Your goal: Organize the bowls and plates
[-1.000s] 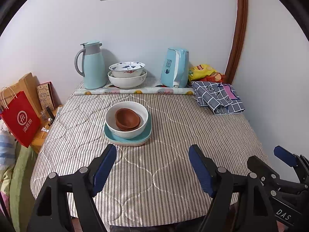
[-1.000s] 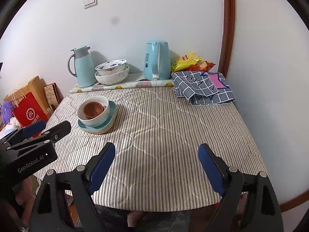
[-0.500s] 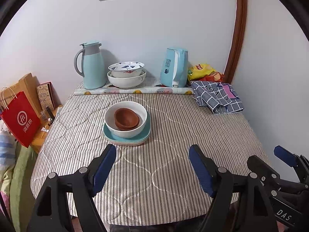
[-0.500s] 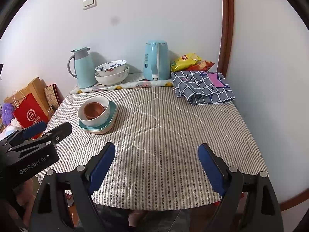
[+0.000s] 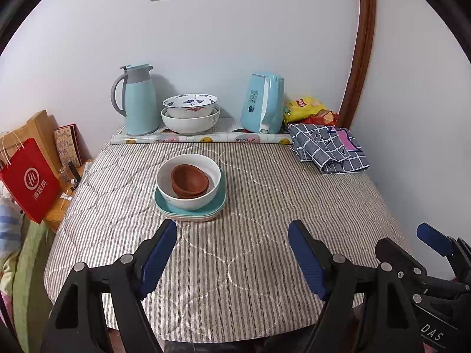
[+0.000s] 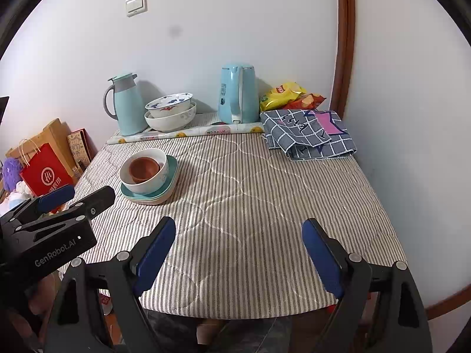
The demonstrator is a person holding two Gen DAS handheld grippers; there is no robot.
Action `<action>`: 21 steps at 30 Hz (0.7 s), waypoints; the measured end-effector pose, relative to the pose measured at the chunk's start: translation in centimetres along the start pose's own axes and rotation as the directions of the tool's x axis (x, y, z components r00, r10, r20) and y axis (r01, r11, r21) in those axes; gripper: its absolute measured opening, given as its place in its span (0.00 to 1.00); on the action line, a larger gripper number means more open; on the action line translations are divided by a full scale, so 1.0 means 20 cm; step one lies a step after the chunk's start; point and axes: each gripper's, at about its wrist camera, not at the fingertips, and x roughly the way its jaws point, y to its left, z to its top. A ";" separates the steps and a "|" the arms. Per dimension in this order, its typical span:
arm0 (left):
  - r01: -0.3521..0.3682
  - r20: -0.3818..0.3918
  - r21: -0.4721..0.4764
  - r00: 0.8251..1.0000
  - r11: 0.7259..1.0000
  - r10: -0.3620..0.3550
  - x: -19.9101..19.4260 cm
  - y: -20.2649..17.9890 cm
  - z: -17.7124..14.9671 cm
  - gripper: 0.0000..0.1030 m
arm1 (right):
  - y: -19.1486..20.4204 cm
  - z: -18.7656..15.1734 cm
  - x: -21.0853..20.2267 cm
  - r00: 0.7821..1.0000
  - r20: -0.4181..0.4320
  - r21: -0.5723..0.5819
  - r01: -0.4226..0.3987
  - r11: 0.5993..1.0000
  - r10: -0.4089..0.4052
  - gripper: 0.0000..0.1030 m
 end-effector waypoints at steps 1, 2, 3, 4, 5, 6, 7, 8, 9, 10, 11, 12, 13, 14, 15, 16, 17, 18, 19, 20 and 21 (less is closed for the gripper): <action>0.001 -0.002 0.001 1.000 1.000 -0.001 0.00 0.00 0.00 0.75 | 0.00 0.00 0.00 1.000 0.001 0.001 -0.001 1.000 0.001 0.84; -0.001 -0.002 0.001 1.000 1.000 0.001 0.00 0.00 0.00 0.75 | 0.00 0.00 -0.01 1.000 0.002 0.002 -0.003 1.000 0.003 0.85; 0.000 -0.002 0.000 1.000 1.000 0.000 0.01 0.00 0.00 0.75 | 0.00 0.00 -0.01 1.000 0.002 0.000 -0.002 1.000 0.002 0.85; 0.002 -0.003 -0.001 1.000 1.000 -0.002 0.01 0.00 0.00 0.75 | 0.00 0.00 -0.01 1.000 0.002 -0.001 -0.001 1.000 0.001 0.85; 0.002 -0.003 -0.001 1.000 1.000 -0.002 0.01 0.00 0.00 0.75 | 0.00 0.00 -0.01 1.000 0.002 -0.001 0.000 1.000 0.000 0.85; 0.000 -0.004 -0.002 1.000 1.000 0.000 0.01 0.01 0.00 0.75 | 0.00 -0.01 -0.01 1.000 0.001 -0.001 -0.001 1.000 0.001 0.85; 0.000 -0.005 -0.003 1.000 1.000 0.000 0.01 0.01 0.00 0.75 | 0.00 -0.01 -0.01 1.000 0.001 -0.001 -0.003 1.000 0.003 0.85; 0.001 -0.005 -0.003 1.000 1.000 -0.001 0.01 0.01 0.00 0.75 | 0.01 -0.01 -0.01 1.000 0.000 -0.003 -0.002 1.000 0.002 0.85; 0.001 -0.004 -0.003 1.000 1.000 -0.001 0.01 0.01 0.00 0.75 | 0.01 -0.01 -0.01 1.000 0.000 -0.003 -0.001 1.000 0.001 0.85; 0.000 -0.004 -0.004 1.000 1.000 0.000 0.01 0.01 -0.01 0.75 | 0.01 -0.01 -0.01 1.000 0.001 -0.004 -0.002 1.000 0.002 0.85; 0.000 -0.005 -0.004 1.000 1.000 0.000 0.01 0.01 -0.01 0.75 | 0.01 -0.01 -0.01 1.000 0.000 -0.004 -0.002 1.000 0.002 0.85; 0.001 -0.005 -0.005 1.000 1.000 -0.001 0.01 0.01 0.00 0.75 | 0.01 -0.01 -0.01 1.000 -0.001 -0.004 -0.003 1.000 0.003 0.85; 0.001 -0.005 -0.005 1.000 1.000 -0.001 0.01 0.01 0.00 0.75 | 0.01 -0.01 -0.01 1.000 -0.001 -0.003 -0.003 1.000 0.003 0.85; -0.001 -0.004 -0.005 1.000 1.000 0.001 0.01 0.01 0.00 0.75 | 0.01 -0.01 -0.01 1.000 -0.001 -0.004 -0.003 1.000 0.003 0.85; -0.002 -0.003 -0.006 1.000 1.000 0.002 0.01 0.01 -0.01 0.75 | 0.01 -0.01 -0.01 1.000 0.000 -0.004 -0.004 1.000 0.004 0.85; -0.001 -0.004 -0.007 1.000 1.000 0.001 0.01 0.01 -0.01 0.75 | 0.01 -0.01 -0.01 1.000 0.000 -0.003 -0.003 1.000 0.003 0.85; -0.001 -0.003 -0.006 1.000 1.000 0.001 0.01 0.01 -0.01 0.75 | 0.01 -0.01 -0.01 1.000 -0.001 -0.002 -0.003 1.000 0.003 0.85; -0.002 -0.002 -0.007 1.000 1.000 0.002 0.01 0.01 -0.01 0.75 | 0.01 -0.01 -0.01 1.000 -0.001 -0.002 -0.004 1.000 0.004 0.85; -0.002 -0.002 -0.007 1.000 1.000 0.002 0.01 0.01 -0.01 0.75 | 0.01 -0.01 -0.01 1.000 -0.001 -0.002 -0.005 1.000 0.005 0.85; -0.001 -0.002 -0.007 1.000 1.000 0.001 0.01 0.01 0.00 0.75 | 0.01 -0.01 -0.01 1.000 -0.001 -0.002 -0.004 1.000 0.004 0.85; -0.001 -0.002 -0.007 1.000 1.000 0.001 0.01 0.01 0.00 0.75 | 0.01 -0.01 -0.01 1.000 -0.001 -0.002 -0.004 1.000 0.004 0.85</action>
